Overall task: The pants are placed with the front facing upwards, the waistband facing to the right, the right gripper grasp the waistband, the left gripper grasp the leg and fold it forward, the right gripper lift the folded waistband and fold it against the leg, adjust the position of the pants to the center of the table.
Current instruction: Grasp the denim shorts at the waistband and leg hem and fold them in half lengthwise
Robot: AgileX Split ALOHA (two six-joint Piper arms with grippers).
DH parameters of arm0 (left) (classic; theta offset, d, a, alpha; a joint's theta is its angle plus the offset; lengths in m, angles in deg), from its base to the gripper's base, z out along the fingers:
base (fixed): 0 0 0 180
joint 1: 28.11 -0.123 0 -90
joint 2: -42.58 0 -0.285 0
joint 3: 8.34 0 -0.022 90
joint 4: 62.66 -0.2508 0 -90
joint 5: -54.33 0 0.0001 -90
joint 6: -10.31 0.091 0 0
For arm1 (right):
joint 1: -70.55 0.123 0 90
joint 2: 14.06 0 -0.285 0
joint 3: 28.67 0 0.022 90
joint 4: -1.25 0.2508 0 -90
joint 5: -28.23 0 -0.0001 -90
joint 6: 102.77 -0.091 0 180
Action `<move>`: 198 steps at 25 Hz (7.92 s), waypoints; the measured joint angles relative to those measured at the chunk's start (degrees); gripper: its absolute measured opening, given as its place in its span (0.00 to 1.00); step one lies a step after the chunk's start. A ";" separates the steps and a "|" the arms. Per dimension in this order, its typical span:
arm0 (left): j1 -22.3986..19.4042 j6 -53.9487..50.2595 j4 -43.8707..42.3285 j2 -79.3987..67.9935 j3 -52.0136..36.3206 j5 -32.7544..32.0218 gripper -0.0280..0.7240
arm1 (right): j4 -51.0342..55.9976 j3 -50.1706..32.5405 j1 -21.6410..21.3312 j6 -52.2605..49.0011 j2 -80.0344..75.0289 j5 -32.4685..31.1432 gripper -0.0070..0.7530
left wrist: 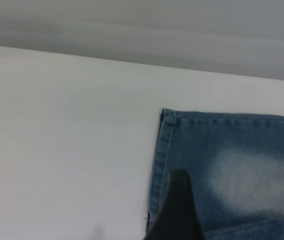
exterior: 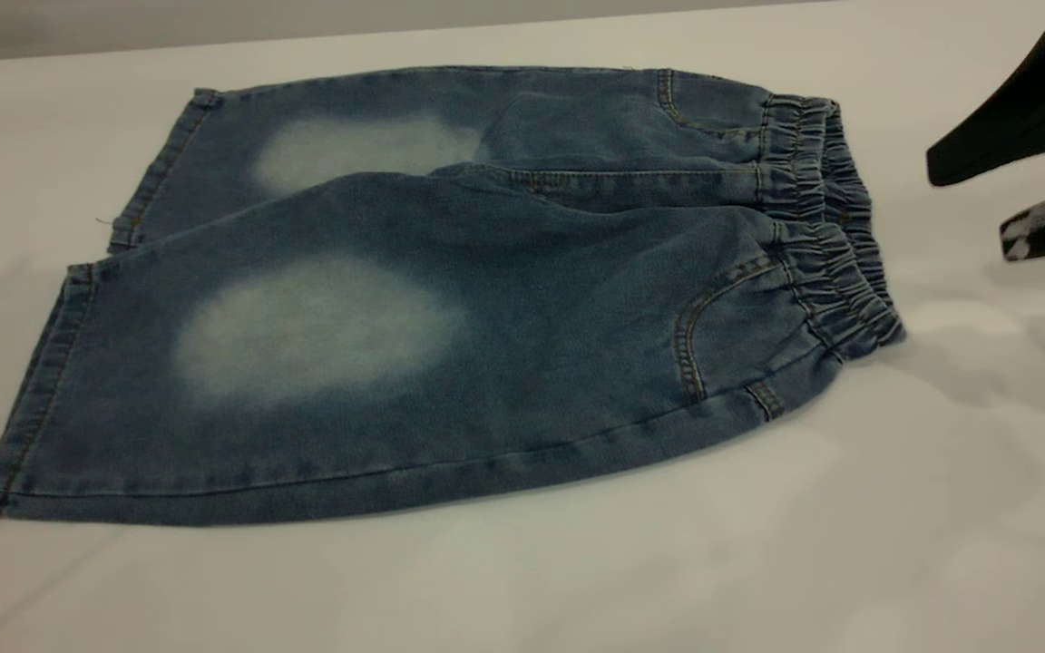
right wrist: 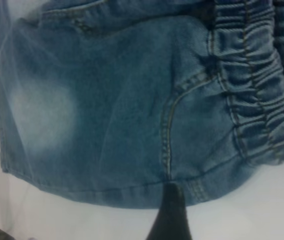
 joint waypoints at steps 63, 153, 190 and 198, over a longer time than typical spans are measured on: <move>0.02 -0.02 1.27 0.00 0.00 0.77 0.75 | 25.18 2.64 6.39 25.39 -21.65 -3.92 0.61; 8.56 -1.52 -3.79 -28.69 -27.05 6.89 0.75 | 7.45 11.57 6.34 8.78 -11.60 -6.46 0.06; 8.56 -1.94 -7.77 -34.27 -25.12 11.43 0.20 | 7.32 11.57 6.34 8.96 -11.60 -6.74 0.06; 8.56 -1.94 -7.75 -33.27 -25.12 7.47 0.11 | 7.25 11.57 6.34 9.01 -11.60 -6.74 0.06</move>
